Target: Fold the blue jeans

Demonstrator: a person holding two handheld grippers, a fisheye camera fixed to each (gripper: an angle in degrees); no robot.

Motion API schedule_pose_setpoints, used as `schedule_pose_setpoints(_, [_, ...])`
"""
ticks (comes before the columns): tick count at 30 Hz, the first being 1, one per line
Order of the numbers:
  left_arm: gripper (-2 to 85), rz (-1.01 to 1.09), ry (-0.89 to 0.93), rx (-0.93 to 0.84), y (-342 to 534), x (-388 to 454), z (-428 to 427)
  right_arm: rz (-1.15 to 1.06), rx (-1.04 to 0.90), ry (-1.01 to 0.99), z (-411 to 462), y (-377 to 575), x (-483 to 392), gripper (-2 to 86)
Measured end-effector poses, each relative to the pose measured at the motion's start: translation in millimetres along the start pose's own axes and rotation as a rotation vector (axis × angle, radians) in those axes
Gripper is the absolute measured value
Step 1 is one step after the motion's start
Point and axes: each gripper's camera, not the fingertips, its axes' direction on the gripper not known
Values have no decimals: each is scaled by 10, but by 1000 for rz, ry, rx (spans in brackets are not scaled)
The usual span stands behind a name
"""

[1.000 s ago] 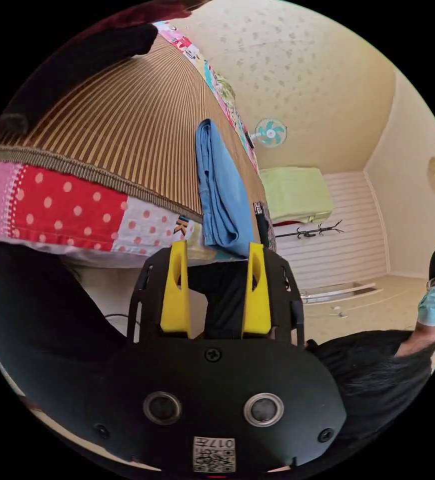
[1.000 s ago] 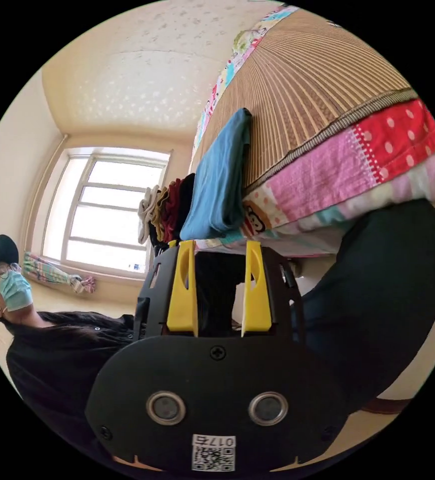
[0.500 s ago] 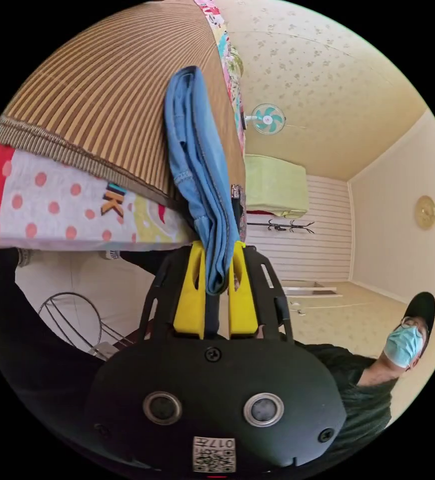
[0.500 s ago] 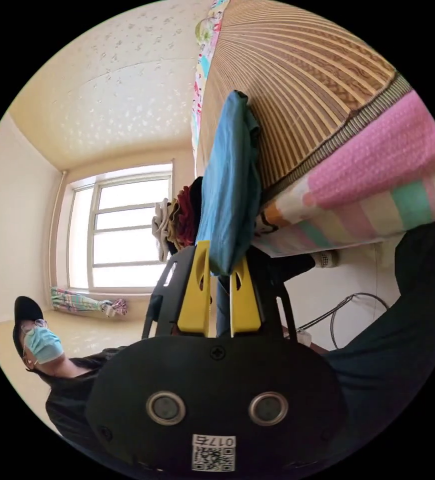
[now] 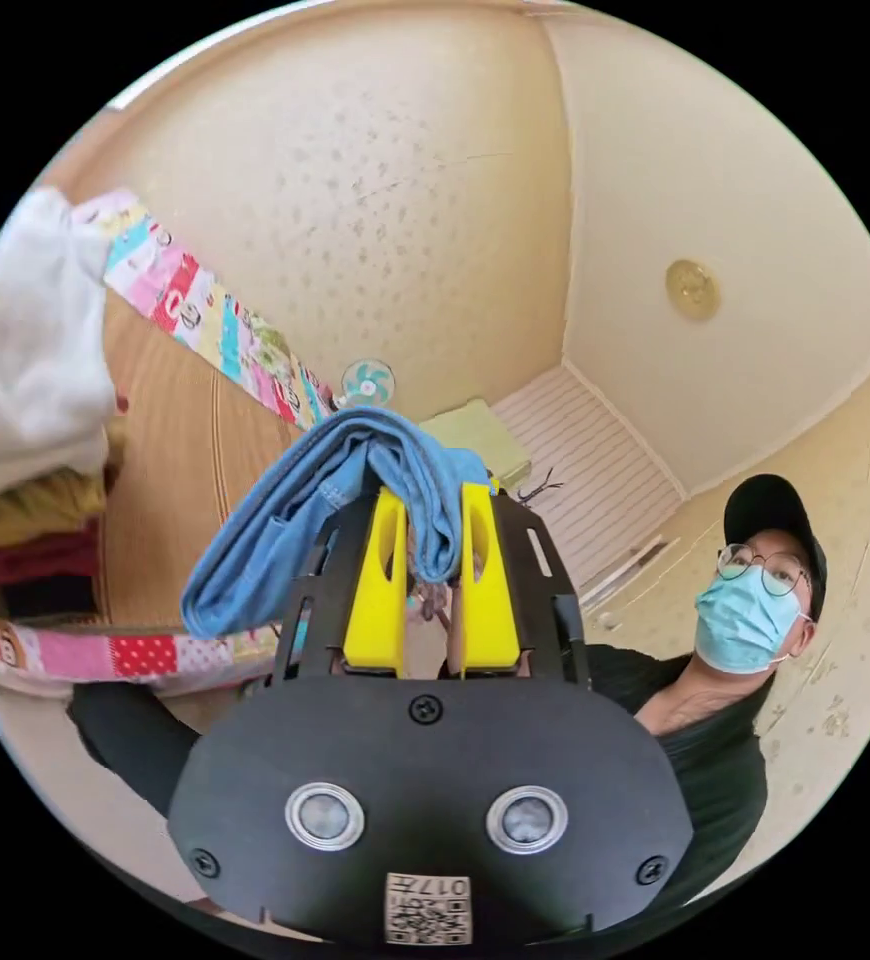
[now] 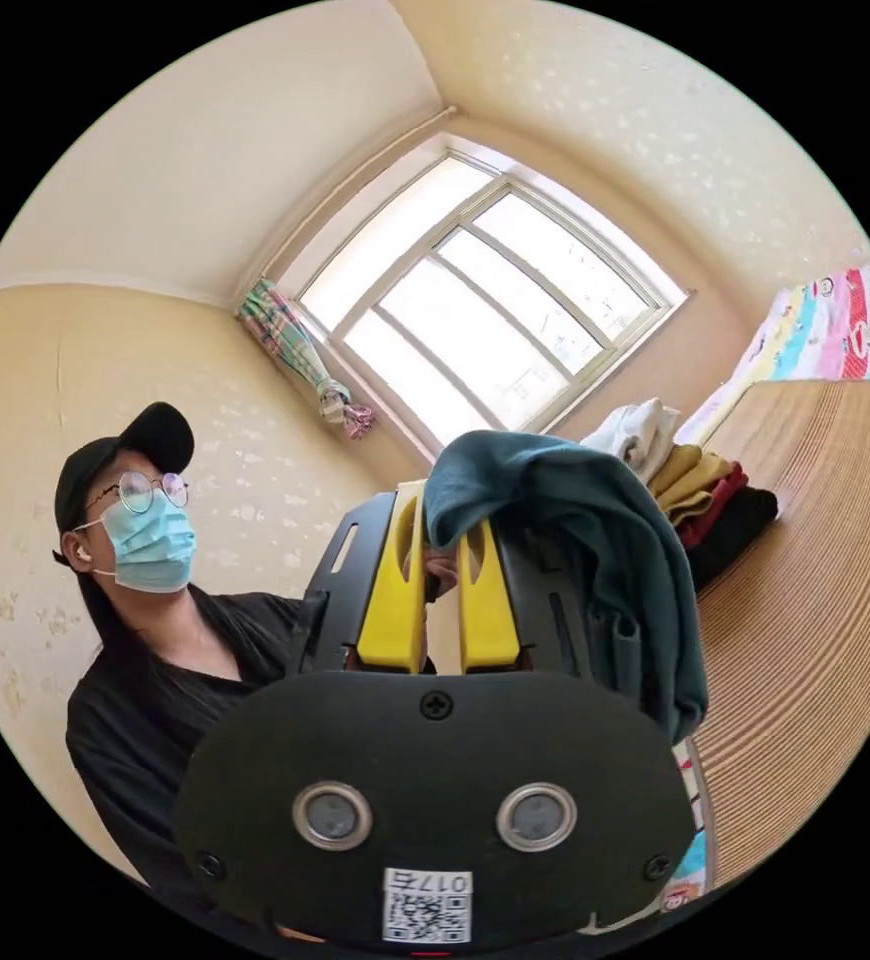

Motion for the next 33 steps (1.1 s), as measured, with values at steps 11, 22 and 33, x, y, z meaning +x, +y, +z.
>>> schedule_pose_setpoints(11, [127,-233,-670,278,-411,-911,-1623,130,-122,339,2674,-879,1366,17])
schedule_pose_setpoints(22, [71,-158,-984,145,2381,-1667,17,483,-261,725,810,2716,2335,6])
schedule_pose_setpoints(33, [-7,324,-799,-166,2603,-1354,2897,877,253,1443,-2690,4095,1033,49])
